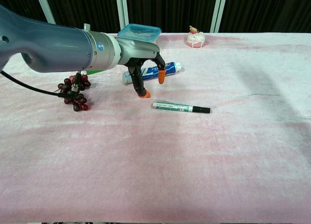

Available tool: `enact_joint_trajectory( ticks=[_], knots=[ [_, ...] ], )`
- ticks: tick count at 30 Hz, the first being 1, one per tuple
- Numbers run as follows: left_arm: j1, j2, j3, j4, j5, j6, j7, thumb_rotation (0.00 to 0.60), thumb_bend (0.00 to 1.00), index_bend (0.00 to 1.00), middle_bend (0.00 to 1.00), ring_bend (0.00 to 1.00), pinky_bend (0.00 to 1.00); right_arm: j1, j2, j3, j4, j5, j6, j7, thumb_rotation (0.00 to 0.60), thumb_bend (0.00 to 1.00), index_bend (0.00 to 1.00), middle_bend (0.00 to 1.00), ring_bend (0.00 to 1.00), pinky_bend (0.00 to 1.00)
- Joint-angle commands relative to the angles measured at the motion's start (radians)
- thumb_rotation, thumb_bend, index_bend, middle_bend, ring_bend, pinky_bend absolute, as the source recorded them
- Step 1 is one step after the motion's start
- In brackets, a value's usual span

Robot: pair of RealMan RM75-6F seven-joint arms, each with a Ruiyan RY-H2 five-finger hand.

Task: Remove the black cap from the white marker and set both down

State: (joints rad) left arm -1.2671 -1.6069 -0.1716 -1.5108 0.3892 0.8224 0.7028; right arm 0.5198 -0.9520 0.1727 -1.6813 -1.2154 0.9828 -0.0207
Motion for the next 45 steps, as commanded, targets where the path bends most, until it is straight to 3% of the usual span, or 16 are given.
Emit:
enact_joint_trajectory(
  ticks=[1, 9, 19, 45],
  knots=[
    [-0.018, -0.042, 0.0, 0.043, -0.021, 0.014, 0.007, 0.6, 0.27, 0.37, 0.14, 0.0, 0.0, -0.001, -0.002, -0.001, 0.005, 0.001, -0.001, 0.003, 0.6, 0.13, 0.02, 0.0, 0.04, 0.17],
    [-0.06, -0.123, -0.002, 0.137, -0.084, 0.004, 0.033, 0.6, 0.26, 0.39, 0.14, 0.0, 0.0, -0.007, -0.007, -0.005, 0.025, -0.004, -0.004, 0.022, 0.6, 0.13, 0.02, 0.0, 0.05, 0.17],
    [-0.064, -0.21, 0.004, 0.236, -0.037, 0.01, 0.028, 0.6, 0.26, 0.41, 0.14, 0.0, 0.0, -0.017, -0.001, -0.01, 0.037, -0.019, 0.0, 0.04, 0.6, 0.13, 0.02, 0.0, 0.05, 0.17],
    [-0.051, -0.294, -0.004, 0.346, 0.019, -0.014, 0.026, 0.6, 0.32, 0.46, 0.14, 0.0, 0.0, -0.038, 0.008, -0.012, 0.041, -0.018, 0.02, 0.049, 0.6, 0.13, 0.02, 0.0, 0.04, 0.17]
  ],
)
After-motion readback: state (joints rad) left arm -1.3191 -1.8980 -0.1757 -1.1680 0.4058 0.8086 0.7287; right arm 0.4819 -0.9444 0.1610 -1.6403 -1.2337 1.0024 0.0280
